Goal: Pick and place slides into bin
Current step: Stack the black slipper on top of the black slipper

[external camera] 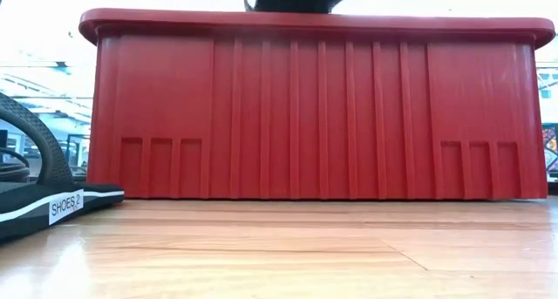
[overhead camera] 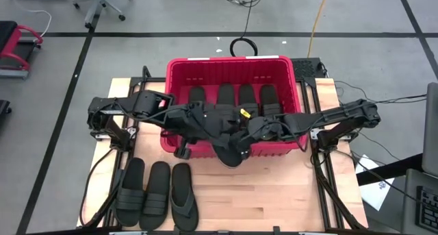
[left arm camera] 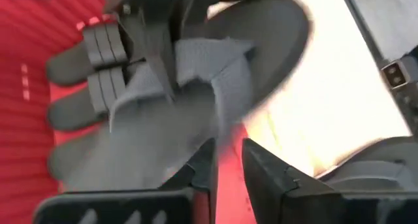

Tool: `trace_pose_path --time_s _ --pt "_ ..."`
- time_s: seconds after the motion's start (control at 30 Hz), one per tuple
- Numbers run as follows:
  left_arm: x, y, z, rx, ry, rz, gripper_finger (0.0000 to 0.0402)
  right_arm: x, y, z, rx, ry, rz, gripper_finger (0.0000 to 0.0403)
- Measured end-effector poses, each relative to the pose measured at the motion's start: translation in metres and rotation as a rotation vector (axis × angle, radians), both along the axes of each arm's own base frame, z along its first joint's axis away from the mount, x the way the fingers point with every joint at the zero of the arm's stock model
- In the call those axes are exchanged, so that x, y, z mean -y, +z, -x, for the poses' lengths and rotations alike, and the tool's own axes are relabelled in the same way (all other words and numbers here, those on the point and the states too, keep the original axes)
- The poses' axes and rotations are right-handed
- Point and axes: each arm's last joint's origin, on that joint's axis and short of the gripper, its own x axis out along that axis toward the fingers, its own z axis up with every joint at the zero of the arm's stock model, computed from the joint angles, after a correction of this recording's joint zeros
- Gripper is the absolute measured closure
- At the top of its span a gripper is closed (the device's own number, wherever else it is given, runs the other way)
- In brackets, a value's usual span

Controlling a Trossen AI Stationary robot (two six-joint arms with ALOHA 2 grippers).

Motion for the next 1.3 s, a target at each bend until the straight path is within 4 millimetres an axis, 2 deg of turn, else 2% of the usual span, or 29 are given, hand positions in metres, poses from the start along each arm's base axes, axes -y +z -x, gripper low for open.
trace_pose_path --time_s 0.2,0.4,0.47,0.6,0.73,0.9,1.0,1.07,1.2,1.3 --pt "0.003 0.003 0.008 -0.022 0.126 0.101 0.03 0.015 0.014 0.023 -0.033 -0.08 0.052 0.0402" --pt "0.019 0.006 0.014 -0.017 0.174 0.164 0.0289 0.037 0.03 0.045 -0.04 -0.138 0.113 0.0402" --pt "0.027 0.004 0.015 -0.02 0.179 0.158 0.0289 0.048 0.036 0.055 -0.053 -0.174 0.108 0.0402" --pt "0.04 0.004 0.021 -0.026 0.131 0.131 0.0289 0.068 0.033 0.07 -0.144 -0.247 0.105 0.0402" --pt "0.043 0.007 0.034 -0.02 0.082 -0.014 0.0289 0.091 0.026 0.079 -0.226 -0.316 -0.015 0.0402" --pt "0.026 0.033 0.068 0.108 0.095 -0.206 0.0289 0.113 0.012 0.082 -0.233 -0.435 -0.163 0.0403" --pt "0.007 0.051 0.085 0.213 0.121 -0.227 0.0298 0.126 0.001 0.084 -0.209 -0.502 -0.286 0.0403" --pt "-0.004 0.063 0.098 0.288 0.151 -0.215 0.0317 0.132 -0.006 0.085 -0.178 -0.523 -0.316 0.0403" --pt "-0.022 0.082 0.119 0.419 0.178 -0.144 0.038 0.137 -0.024 0.088 -0.222 -0.584 -0.156 0.0403" --pt "-0.028 0.089 0.128 0.472 0.205 -0.096 0.0393 0.142 -0.036 0.092 -0.301 -0.581 -0.031 0.0403"
